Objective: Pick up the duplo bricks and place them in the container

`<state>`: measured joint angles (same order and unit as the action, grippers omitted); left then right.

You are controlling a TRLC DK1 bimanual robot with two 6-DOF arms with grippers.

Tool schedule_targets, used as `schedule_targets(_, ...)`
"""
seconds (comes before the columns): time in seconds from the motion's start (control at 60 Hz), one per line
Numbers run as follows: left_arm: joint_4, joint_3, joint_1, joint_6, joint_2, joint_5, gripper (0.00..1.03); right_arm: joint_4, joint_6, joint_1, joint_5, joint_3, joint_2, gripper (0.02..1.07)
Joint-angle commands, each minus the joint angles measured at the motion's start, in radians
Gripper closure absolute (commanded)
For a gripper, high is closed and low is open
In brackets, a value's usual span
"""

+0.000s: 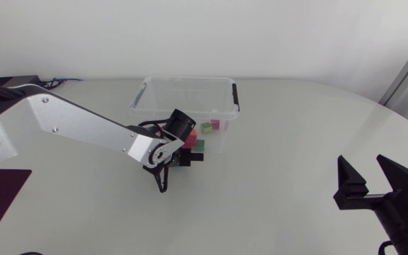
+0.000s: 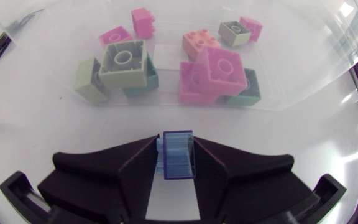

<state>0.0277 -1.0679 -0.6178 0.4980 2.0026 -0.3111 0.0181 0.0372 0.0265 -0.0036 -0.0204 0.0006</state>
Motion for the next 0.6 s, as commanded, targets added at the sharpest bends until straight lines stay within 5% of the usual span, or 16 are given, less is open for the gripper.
schedule_targets(0.0, 0.023, 0.06, 0.009, 0.03, 0.001, 0.018, 0.73, -0.012, -0.003, 0.004, -0.004, 0.02, -0.005, 0.06)
schedule_targets(0.583, -0.014, 0.143, 0.01, 0.03, -0.097, -0.014, 0.83, -0.012, -0.003, 0.004, -0.004, 0.022, -0.007, 0.06)
